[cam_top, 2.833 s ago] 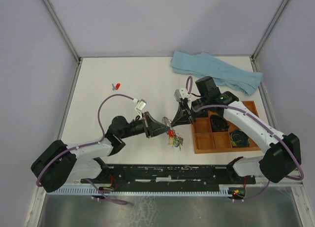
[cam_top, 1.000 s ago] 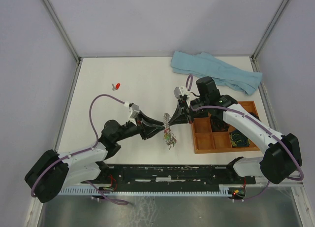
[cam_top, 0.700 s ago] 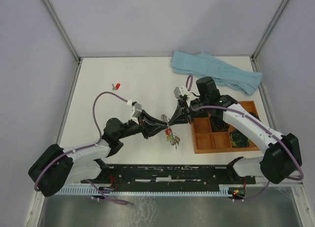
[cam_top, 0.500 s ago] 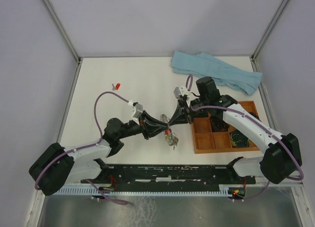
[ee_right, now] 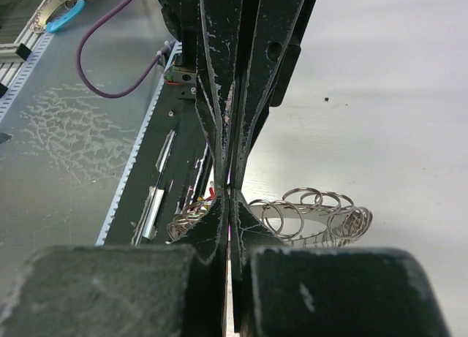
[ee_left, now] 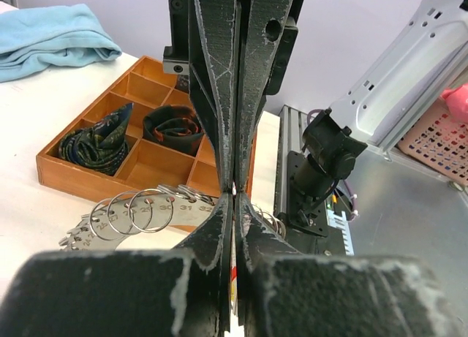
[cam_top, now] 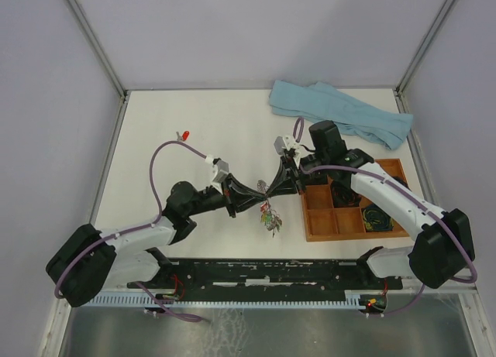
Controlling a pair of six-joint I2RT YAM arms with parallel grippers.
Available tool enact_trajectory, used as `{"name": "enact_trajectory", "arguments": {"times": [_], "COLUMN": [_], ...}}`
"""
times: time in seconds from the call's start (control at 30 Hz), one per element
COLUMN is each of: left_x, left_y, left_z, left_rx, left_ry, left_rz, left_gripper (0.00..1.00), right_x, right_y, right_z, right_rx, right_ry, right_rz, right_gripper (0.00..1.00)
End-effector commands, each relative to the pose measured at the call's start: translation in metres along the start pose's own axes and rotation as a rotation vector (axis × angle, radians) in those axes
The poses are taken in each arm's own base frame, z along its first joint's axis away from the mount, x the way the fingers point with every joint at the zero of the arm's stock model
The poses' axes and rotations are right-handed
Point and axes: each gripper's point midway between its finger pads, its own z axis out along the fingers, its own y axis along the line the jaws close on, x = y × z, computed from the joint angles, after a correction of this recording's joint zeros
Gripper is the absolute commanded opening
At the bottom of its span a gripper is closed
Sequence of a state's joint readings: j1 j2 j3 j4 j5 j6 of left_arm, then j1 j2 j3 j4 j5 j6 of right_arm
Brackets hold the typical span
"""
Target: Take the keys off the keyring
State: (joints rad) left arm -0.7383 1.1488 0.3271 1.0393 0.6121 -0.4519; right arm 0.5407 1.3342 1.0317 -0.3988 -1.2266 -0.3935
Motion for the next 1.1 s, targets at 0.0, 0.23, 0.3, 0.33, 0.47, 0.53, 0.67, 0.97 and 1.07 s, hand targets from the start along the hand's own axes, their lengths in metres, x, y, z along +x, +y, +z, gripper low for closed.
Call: {"name": "enact_trajectory", "arguments": {"times": [0.0,0.23,0.3,0.33,0.47,0.53,0.67,0.97,1.07], "left_x": [-0.013,-0.007,-0.006,-0.007,-0.004,-0.013,-0.017,-0.017,-0.022], "left_y": [-0.003,0.014,0.018,0.02,0.028,0.027,0.019,0.022,0.02], "left_z": [0.005,-0.009,-0.012,-0.013,-0.014,-0.01,-0.002,0.013,0.017], "left_rx": [0.009,-0.131,-0.167,-0.188,-0.249,-0.253,-0.225,-0.179,-0.162], "left_ry": [0.01,0.166,0.219,0.243,0.361,0.39,0.469,0.63,0.63], "left_rz": [0.088,0.13,0.136,0.133,0.126,0.147,0.191,0.203,0.21], "left_gripper": [0.03,0.03,0.03,0.03,0.03,0.03,0.03,0.03,0.03], "right_x": [-0.018,-0.006,-0.001,0.001,0.007,0.009,0.008,0.001,0.002], "right_y": [0.005,0.004,0.004,0.003,-0.001,-0.001,-0.003,-0.016,-0.011], "right_z": [0.0,-0.008,-0.012,-0.014,-0.024,-0.025,-0.022,-0.015,-0.012], "right_rx": [-0.04,-0.004,0.007,0.013,0.056,0.064,0.069,0.133,0.092], "right_ry": [-0.038,0.065,0.109,0.132,0.212,0.217,0.193,0.101,0.083], "right_rz": [-0.068,-0.13,-0.151,-0.164,-0.213,-0.225,-0.215,-0.209,-0.204], "right_gripper": [0.01,0.19,0.29,0.33,0.46,0.51,0.54,0.53,0.49]}}
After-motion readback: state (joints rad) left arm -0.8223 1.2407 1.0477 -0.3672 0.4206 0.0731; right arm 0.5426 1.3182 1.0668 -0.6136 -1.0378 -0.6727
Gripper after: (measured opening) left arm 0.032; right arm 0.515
